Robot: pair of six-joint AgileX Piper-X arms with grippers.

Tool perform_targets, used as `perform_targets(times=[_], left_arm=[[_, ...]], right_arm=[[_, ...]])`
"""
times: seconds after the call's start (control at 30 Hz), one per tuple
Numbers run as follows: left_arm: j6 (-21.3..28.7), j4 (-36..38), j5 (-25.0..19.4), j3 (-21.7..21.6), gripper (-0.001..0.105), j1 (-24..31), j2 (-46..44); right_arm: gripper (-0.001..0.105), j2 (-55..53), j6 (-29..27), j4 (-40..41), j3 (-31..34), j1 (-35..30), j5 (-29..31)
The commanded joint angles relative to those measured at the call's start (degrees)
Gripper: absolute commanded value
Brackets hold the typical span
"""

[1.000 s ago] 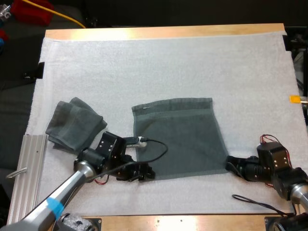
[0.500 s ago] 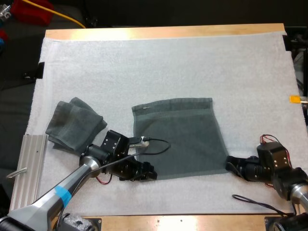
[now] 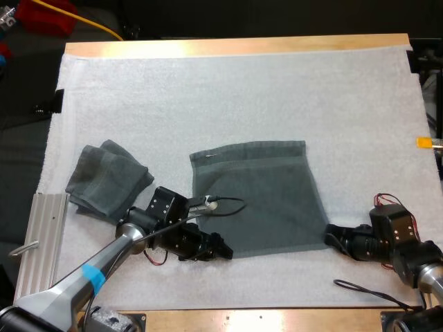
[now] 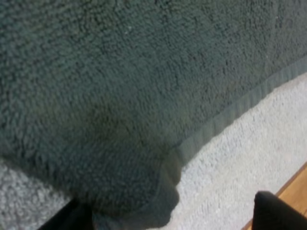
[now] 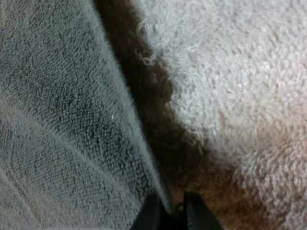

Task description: Pick towel from pile, fold and stack

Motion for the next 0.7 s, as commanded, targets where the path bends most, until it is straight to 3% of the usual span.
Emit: perform_targets(times=[0.0, 0.13, 0.3, 0.53, 0.67], left_arm=[[-0.44, -0.56, 0.98, 0.07, 0.066, -0.35, 0.32], [-0.44, -0.55, 0.98, 0.07, 0.062, -0.35, 0.62], [-0.44, -0.39, 0.84, 0.07, 0.041, -0.35, 0.62], [0.27, 1.68, -3.61, 0.07, 0.005, -0.35, 0.44], [2.14, 2.91, -4.32, -0.11, 0.0, -0.35, -1.69]], right_arm=[[0.001, -0.24, -0.5, 1.15, 0.31, -0.01, 0.73], [0.001, -0.24, -0.5, 1.15, 0.31, -0.01, 0.73], [0.001, -0.24, -0.5, 0.94, 0.31, -0.01, 0.73], [0.001, -0.24, -2.42, 0.68, 0.31, -0.01, -0.98], [0.001, -0.24, -8.0, 2.19, -0.9, -0.01, -3.52]])
